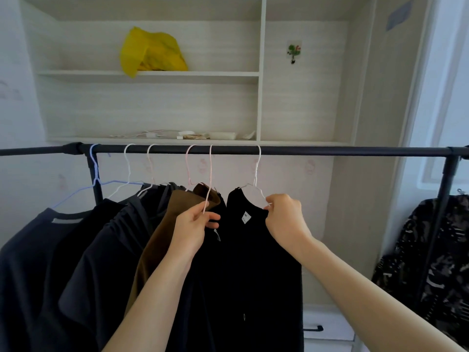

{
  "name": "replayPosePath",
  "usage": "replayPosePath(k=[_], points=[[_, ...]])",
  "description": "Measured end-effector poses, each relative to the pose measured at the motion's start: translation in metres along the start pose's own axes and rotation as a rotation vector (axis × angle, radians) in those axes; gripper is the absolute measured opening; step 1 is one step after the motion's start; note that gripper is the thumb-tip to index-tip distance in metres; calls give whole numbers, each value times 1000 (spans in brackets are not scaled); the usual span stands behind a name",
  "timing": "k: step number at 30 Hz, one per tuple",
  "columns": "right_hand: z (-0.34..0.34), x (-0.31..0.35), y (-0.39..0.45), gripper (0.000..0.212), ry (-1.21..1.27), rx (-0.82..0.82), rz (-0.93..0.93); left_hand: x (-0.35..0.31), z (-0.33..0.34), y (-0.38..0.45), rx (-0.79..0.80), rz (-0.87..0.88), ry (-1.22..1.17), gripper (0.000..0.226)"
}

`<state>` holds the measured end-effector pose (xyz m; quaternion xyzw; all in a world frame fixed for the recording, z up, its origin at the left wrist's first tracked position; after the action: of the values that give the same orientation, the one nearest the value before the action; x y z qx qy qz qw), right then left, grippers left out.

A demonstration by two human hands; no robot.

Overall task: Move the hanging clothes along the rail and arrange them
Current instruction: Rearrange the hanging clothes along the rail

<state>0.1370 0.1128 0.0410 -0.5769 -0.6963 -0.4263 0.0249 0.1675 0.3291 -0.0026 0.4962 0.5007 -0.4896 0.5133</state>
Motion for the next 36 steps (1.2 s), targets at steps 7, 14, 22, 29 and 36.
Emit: replayPosePath(k=[7,14,22,29,36], points=[[6,3,0,22,-72,21,5,-1,11,-2,21,8,4,41],[2,6,0,23,-88,30,-17,-3,32,-4,52,28,62,43],[2,-1,-3,21,-35,34,5,-3,29,-6,21,8,15,41],[1,13,-2,37,-48,35,-52,-2,21,-6,-8,-10,-14,41],[8,7,0,21,-37,56,-22,-3,21,-8,7,-17,31,41]])
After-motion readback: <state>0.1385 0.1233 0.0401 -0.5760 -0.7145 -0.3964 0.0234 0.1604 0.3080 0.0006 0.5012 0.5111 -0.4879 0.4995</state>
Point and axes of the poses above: each hand's wrist, its own y-axis towards the middle knuckle, its own z-axis out of the palm, x = y × z, the point moved 10 cm from there along y, towards the middle knuckle, and after that the axes turned 13 degrees about -z, right-handed, at the moved point
